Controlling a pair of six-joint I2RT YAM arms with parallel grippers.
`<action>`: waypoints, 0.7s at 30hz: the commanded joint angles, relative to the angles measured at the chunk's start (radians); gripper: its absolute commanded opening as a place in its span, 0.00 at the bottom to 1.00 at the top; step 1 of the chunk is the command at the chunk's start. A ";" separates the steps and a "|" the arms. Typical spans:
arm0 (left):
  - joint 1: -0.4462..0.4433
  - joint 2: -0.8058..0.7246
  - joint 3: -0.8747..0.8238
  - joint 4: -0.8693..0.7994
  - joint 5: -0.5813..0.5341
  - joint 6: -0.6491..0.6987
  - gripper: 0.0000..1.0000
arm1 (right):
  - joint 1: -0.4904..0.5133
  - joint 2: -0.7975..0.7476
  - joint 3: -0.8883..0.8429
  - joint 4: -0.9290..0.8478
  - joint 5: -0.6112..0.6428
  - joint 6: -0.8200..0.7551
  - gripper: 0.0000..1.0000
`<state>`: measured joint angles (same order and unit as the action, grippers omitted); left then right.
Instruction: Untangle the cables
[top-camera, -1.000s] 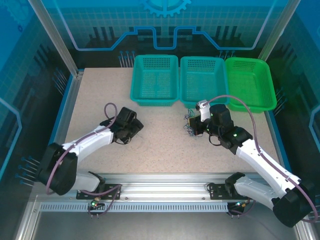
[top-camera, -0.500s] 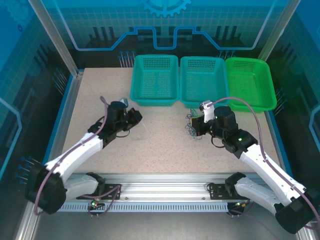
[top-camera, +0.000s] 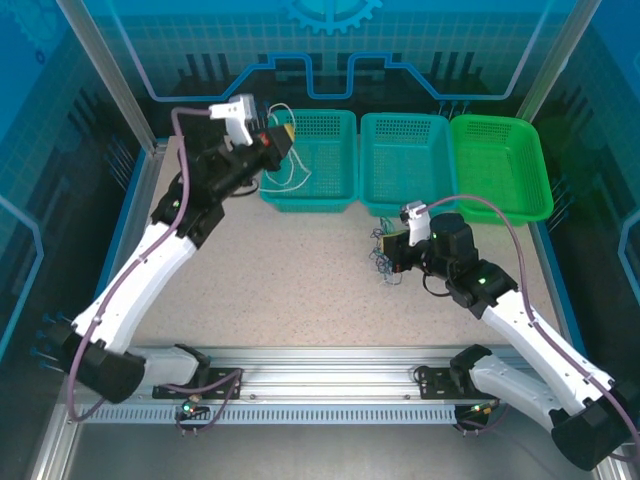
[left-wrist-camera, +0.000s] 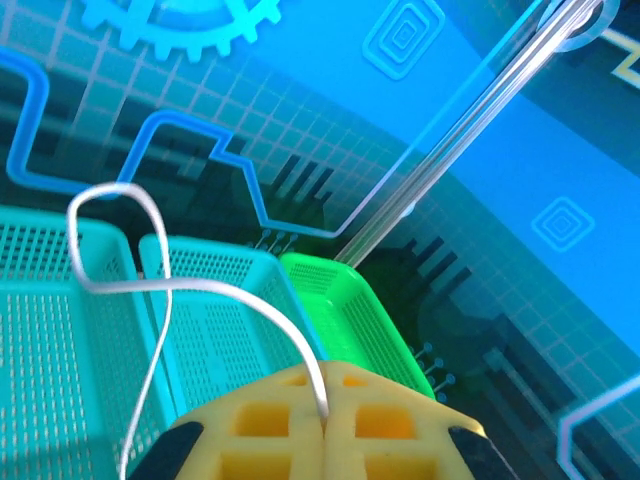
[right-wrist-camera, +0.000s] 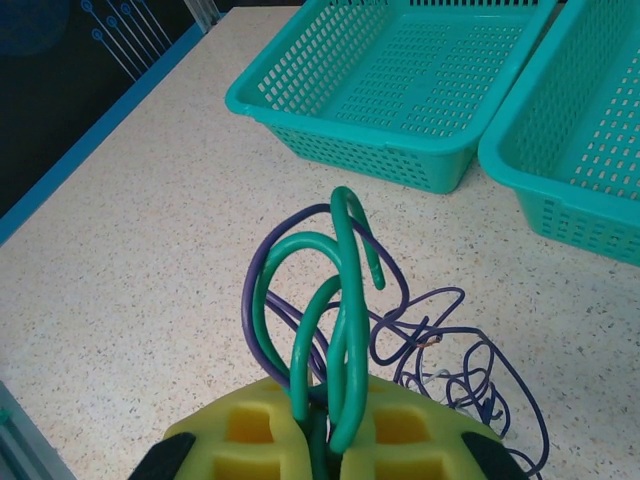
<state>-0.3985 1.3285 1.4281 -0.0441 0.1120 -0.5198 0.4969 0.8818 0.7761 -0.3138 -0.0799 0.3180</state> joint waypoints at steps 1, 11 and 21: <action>0.025 0.140 0.100 0.034 0.013 0.057 0.00 | 0.008 -0.032 -0.010 0.007 -0.008 0.015 0.00; 0.058 0.482 0.185 0.168 -0.068 0.088 0.00 | 0.010 -0.067 -0.021 -0.014 -0.009 0.023 0.00; 0.061 0.332 0.046 0.249 0.054 0.084 0.81 | 0.010 -0.071 -0.026 -0.012 -0.002 0.031 0.00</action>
<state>-0.3428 1.7985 1.5188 0.0917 0.0795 -0.4561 0.4969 0.8211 0.7551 -0.3325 -0.0792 0.3367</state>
